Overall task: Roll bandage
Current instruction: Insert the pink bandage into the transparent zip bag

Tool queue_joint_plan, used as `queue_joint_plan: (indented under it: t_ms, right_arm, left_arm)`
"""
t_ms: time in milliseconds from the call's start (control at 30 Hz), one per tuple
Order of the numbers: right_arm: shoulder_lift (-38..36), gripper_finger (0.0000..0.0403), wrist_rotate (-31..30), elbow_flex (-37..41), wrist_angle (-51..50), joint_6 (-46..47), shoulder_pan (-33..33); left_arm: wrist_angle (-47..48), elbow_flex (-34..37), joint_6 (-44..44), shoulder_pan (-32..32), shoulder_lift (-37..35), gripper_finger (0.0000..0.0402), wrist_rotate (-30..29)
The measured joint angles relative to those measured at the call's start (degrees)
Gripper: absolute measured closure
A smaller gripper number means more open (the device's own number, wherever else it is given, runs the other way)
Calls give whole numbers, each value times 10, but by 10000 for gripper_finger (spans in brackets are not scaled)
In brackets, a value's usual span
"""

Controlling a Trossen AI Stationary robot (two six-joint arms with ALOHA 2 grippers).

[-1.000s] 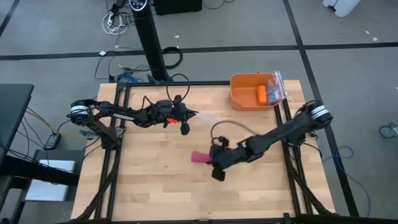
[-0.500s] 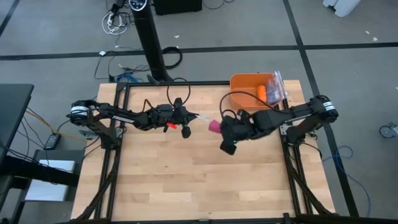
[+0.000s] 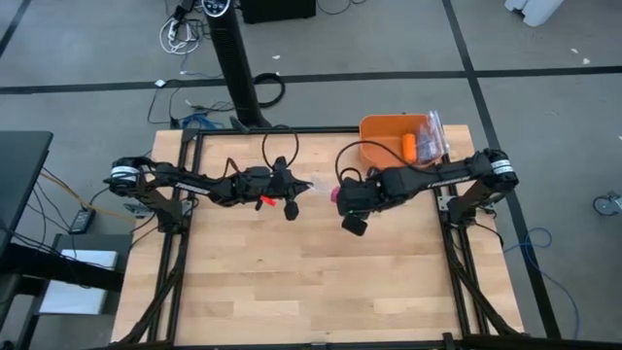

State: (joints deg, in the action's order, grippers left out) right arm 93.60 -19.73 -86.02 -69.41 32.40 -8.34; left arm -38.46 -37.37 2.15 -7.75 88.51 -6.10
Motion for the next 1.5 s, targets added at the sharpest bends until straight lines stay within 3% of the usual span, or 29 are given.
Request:
queue_joint_plan:
  t_ms: [333, 1033, 1233, 1500]
  right_arm:
    - [-12, 285, -10, -52, 0, -25, -28]
    - [-9, 285, 51, -27, 9, -52, -1]
    - [-10, 285, 53, -27, 16, -126, -17]
    - [-10, 285, 80, -27, 16, -204, 8]
  left_arm:
    - [6, 0, 0, 0, 0, 402, 0]
    - [9, 0, 11, 0, 0, 402, 2]
    - [12, 0, 4, 0, 0, 402, 19]
    - [12, 0, -2, 0, 0, 402, 51]
